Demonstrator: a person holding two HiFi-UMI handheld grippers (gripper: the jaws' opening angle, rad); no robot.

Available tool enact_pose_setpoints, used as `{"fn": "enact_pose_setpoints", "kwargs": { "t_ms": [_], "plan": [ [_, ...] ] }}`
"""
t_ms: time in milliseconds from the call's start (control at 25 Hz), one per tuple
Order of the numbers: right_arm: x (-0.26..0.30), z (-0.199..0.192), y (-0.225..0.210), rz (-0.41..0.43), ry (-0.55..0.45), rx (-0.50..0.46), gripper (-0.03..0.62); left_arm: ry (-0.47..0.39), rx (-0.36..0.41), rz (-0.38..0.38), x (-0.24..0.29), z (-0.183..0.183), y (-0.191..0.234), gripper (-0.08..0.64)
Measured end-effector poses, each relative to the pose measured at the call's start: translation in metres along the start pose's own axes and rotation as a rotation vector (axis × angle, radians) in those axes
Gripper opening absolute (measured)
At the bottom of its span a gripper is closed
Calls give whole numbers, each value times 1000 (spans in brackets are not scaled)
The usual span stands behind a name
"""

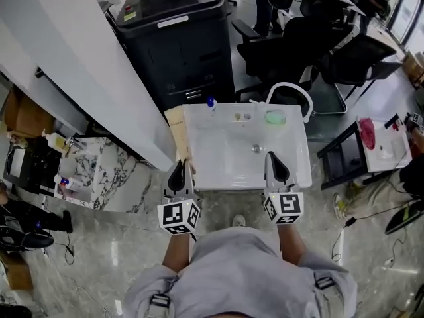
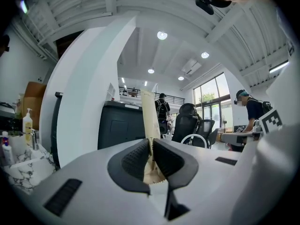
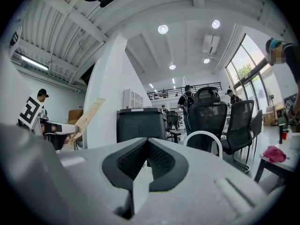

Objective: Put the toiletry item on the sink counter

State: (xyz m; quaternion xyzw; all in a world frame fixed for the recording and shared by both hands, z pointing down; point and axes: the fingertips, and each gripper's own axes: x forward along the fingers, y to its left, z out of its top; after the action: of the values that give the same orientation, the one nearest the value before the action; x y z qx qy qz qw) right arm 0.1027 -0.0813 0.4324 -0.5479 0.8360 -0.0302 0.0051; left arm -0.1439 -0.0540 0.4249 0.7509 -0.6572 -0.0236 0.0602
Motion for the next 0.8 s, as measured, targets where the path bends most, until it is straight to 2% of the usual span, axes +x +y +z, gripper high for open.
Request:
{"fn": "enact_pose_setpoints", "kwargs": {
  "t_ms": [320, 800],
  "plan": [
    [17, -4, -38, 7, -2, 25, 5, -4, 22, 39, 23, 2, -13, 34],
    [47, -11, -37, 13, 17, 42, 5, 17, 27, 48, 47, 0, 1, 34]
  ]
}}
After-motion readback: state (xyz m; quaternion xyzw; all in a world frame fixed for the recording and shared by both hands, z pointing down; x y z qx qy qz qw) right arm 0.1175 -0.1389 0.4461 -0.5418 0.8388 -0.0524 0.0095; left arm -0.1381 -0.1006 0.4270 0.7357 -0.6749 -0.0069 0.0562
